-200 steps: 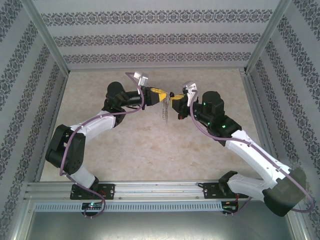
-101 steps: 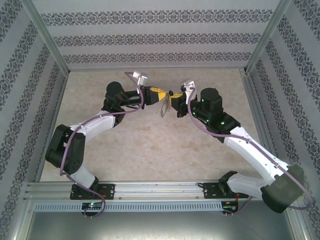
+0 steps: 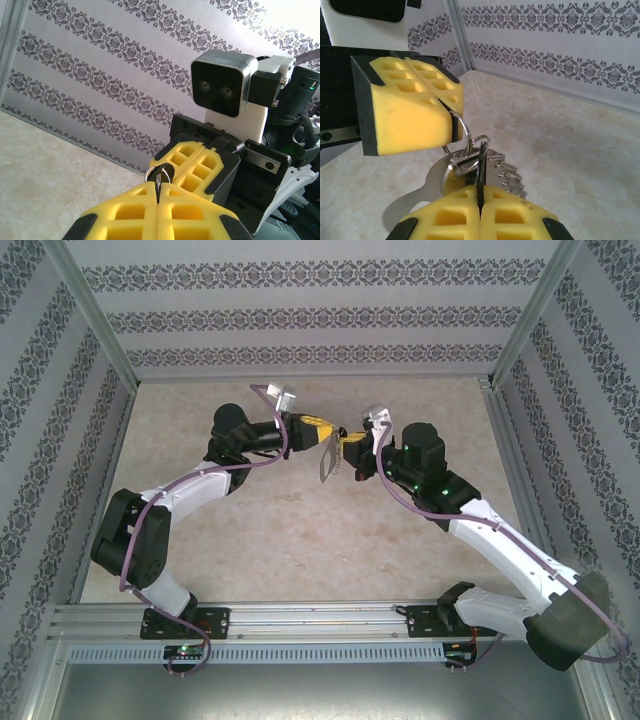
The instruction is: Put the keys on the keyring
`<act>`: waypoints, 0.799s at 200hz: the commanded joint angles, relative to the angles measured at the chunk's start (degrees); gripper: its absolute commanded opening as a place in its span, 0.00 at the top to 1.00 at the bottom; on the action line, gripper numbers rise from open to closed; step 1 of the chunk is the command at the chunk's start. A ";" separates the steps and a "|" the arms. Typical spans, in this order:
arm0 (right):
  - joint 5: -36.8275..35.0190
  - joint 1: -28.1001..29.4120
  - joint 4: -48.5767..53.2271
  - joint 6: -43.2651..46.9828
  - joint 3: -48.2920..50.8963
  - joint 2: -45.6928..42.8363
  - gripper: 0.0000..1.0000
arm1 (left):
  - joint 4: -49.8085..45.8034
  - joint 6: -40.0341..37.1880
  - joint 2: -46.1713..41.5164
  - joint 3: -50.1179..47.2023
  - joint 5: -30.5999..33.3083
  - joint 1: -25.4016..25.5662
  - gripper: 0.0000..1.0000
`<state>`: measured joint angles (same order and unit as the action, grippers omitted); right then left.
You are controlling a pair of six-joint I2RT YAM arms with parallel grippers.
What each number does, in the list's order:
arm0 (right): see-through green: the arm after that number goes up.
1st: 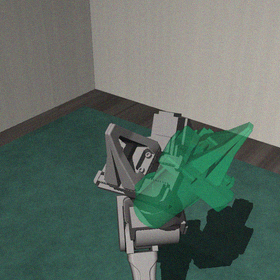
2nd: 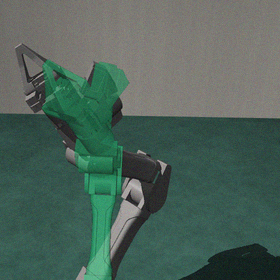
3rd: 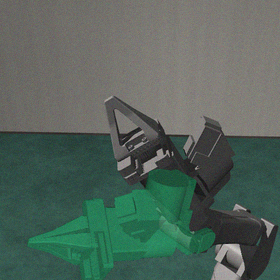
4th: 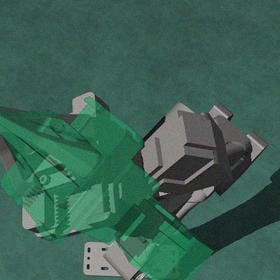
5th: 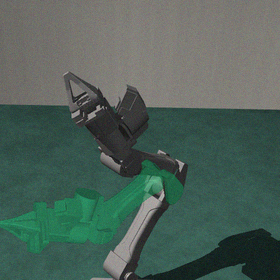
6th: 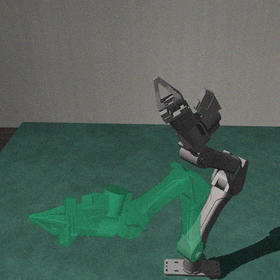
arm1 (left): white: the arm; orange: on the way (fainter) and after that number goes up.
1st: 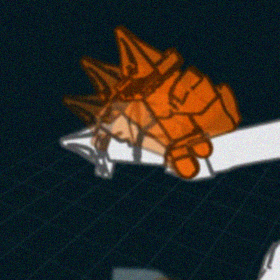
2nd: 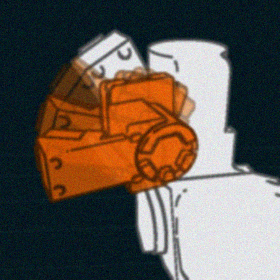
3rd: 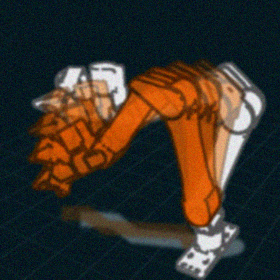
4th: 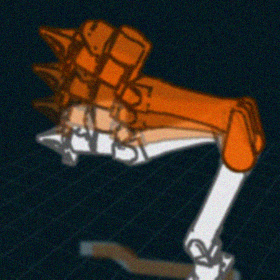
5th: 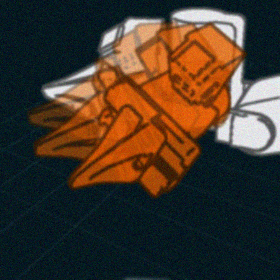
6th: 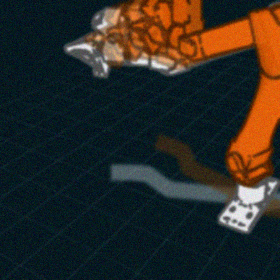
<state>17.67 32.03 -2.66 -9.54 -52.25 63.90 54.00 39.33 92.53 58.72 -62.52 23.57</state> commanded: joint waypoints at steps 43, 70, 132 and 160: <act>0.65 2.90 -3.17 -0.84 0.66 1.80 1.00 | 2.75 0.21 -0.41 0.83 -0.76 0.17 1.00; -0.30 2.73 -2.87 -0.48 1.08 1.16 1.00 | 2.72 0.16 -0.25 1.01 -0.82 0.16 1.00; -0.53 -0.51 -2.02 -0.47 1.13 -1.65 1.00 | 3.73 0.82 0.04 0.87 -0.91 0.16 1.00; -0.03 -1.18 -1.26 0.00 -0.54 -2.00 1.00 | 3.92 0.89 0.02 0.87 -0.92 0.17 1.00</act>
<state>16.97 31.46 -3.57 -10.26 -50.98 62.98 54.02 39.53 92.53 58.72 -62.74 23.53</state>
